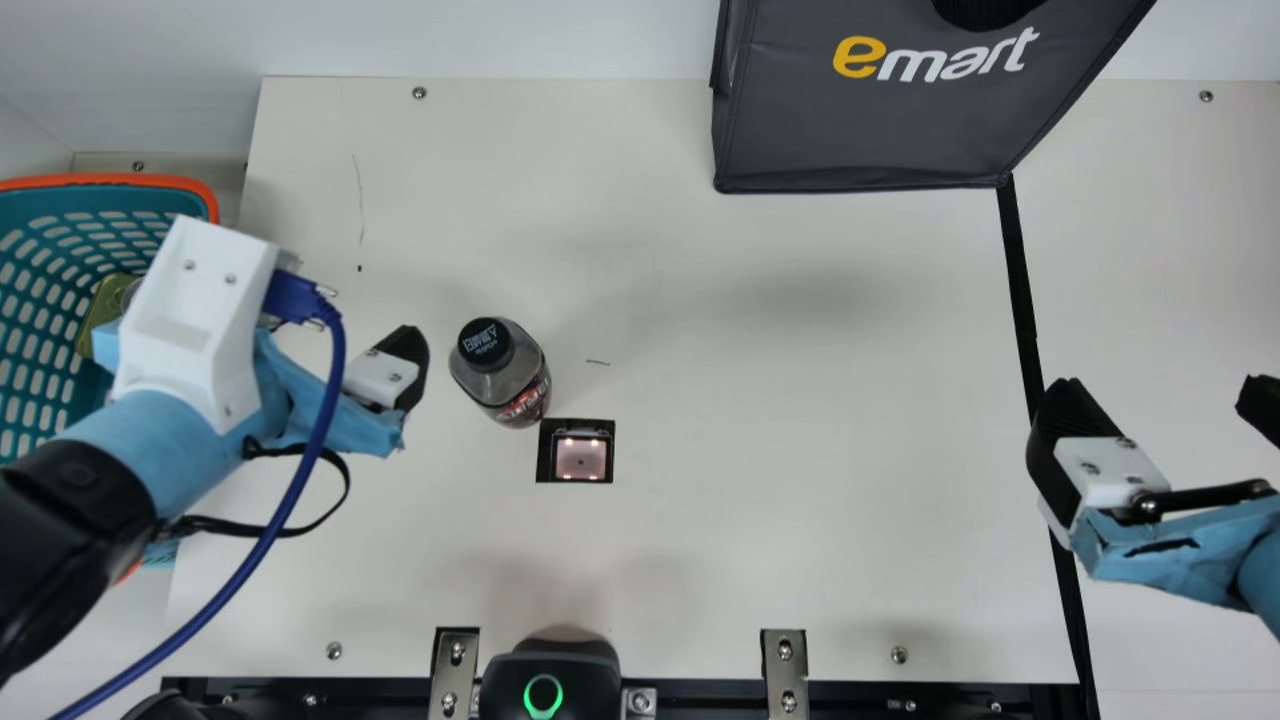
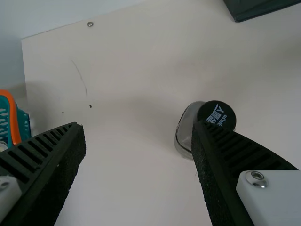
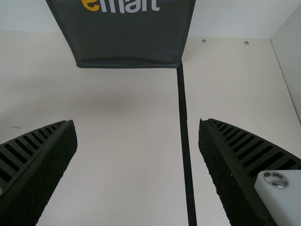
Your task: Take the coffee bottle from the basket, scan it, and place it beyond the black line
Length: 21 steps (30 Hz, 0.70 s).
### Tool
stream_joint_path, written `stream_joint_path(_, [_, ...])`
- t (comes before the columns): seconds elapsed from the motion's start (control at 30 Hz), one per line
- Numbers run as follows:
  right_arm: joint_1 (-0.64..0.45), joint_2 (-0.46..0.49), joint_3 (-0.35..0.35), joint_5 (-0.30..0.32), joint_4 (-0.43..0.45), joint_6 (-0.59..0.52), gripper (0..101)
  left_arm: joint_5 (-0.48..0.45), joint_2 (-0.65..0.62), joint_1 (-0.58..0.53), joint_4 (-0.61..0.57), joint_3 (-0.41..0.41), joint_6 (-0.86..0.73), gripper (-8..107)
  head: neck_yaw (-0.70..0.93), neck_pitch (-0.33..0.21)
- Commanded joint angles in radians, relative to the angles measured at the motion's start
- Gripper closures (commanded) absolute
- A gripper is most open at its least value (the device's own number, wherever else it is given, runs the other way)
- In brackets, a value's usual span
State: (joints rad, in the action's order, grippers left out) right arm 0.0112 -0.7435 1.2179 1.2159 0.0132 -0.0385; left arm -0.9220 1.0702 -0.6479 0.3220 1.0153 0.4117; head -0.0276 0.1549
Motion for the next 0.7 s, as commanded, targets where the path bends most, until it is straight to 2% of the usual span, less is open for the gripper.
stream_joint_path(0.0, [0.0,0.0,0.0,0.0,0.0,0.0,10,-0.018,0.016,-0.041,0.043,0.011,0.101,9,0.0,-0.017])
stream_joint_path(0.3, [0.0,0.0,0.0,0.0,0.0,0.0,10,-0.095,0.083,-0.169,0.129,0.055,0.3,9,0.0,-0.017])
stream_joint_path(0.67, [0.0,0.0,0.0,0.0,0.0,0.0,10,-0.145,0.146,-0.264,0.148,0.096,0.455,9,0.0,-0.017])
